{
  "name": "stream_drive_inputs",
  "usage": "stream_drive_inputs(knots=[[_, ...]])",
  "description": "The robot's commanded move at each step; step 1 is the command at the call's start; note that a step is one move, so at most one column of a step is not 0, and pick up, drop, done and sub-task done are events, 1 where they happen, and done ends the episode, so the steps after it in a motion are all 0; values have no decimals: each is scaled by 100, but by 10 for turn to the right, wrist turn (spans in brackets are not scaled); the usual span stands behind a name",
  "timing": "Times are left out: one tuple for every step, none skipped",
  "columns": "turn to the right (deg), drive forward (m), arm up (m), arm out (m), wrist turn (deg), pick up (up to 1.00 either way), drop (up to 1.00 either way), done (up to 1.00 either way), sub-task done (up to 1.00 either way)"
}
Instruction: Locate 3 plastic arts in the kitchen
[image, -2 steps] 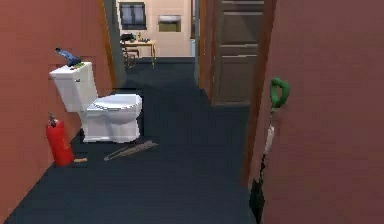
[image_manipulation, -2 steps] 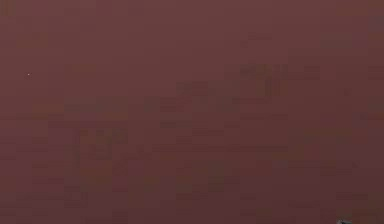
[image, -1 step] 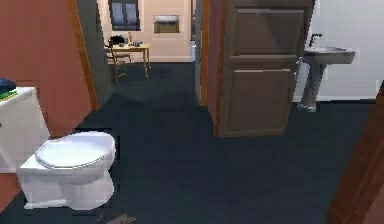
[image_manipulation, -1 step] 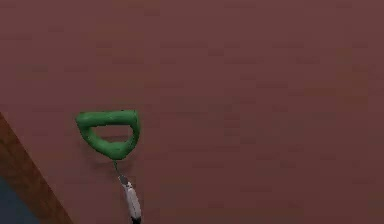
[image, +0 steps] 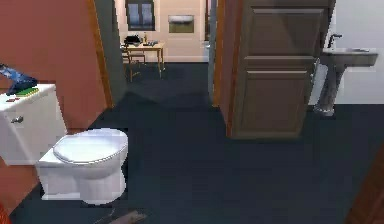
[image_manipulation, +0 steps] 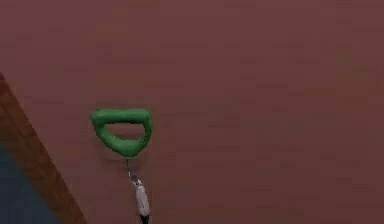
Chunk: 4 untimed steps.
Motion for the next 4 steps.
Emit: stream_drive_inputs(knots=[[0, 100, 0, 0, 0, 0, 0, 0, 0], [0, 95, 0, 0, 0, 0, 0, 0, 0], [-60, 0, 0, 0, 0, 0, 0, 0, 0], [0, 100, 0, 0, 0, 0, 0, 0, 0]])
